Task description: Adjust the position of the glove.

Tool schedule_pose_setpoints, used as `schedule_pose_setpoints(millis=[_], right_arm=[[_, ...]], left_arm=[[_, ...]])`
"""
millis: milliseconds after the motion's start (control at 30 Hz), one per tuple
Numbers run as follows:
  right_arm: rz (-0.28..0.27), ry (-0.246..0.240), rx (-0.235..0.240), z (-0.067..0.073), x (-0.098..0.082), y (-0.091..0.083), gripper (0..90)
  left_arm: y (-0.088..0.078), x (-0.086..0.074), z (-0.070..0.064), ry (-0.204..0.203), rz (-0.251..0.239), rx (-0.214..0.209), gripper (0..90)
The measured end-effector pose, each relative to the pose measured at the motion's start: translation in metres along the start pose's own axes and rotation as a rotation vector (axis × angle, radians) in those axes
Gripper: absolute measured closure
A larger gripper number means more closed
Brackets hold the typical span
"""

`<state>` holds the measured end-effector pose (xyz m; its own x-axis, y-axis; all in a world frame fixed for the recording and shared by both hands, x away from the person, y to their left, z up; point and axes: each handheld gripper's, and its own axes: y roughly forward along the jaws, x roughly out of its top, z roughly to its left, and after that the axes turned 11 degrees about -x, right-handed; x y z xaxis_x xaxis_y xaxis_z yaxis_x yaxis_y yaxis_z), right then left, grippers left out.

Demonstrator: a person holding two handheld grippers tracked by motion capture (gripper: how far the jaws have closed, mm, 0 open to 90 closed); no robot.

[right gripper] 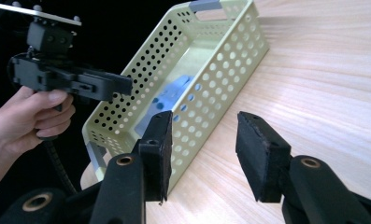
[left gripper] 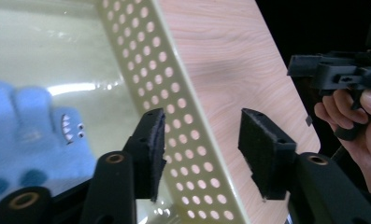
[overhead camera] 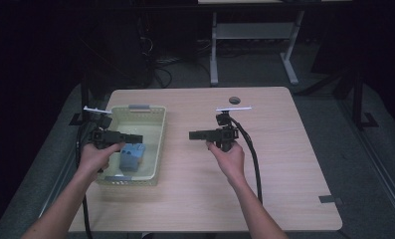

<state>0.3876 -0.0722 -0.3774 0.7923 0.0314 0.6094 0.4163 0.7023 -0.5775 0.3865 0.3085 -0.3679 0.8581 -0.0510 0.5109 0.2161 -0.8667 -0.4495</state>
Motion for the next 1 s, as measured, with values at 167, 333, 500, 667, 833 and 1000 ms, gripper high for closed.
schedule_pose_setpoints(millis=[167, 333, 500, 667, 833, 1000], right_arm=[[-0.01, 0.017, -0.003, -0.008, -0.003, -0.008, 52.4], [-0.031, 0.038, 0.001, -0.017, -0.006, -0.017, 48.2], [-0.041, 0.044, -0.001, -0.023, -0.008, -0.024, 46.2], [-0.051, 0.056, -0.006, -0.03, -0.012, -0.032, 43.6], [-0.065, 0.066, -0.006, -0.036, -0.015, -0.039, 42.1], [-0.066, 0.081, -0.016, -0.045, -0.018, -0.047, 40.4]], left_arm=[[0.004, 0.0, -0.006, 0.009, -0.012, -0.054, 44.5], [0.007, 0.0, -0.013, 0.022, -0.016, -0.062, 40.1], [0.009, 0.0, -0.018, 0.029, -0.026, -0.078, 34.6], [0.017, 0.0, -0.025, 0.042, -0.023, -0.099, 30.3], [0.025, 0.0, -0.034, 0.06, -0.012, -0.107, 28.8], [0.033, 0.001, -0.042, 0.078, -0.009, -0.129, 28.5]])
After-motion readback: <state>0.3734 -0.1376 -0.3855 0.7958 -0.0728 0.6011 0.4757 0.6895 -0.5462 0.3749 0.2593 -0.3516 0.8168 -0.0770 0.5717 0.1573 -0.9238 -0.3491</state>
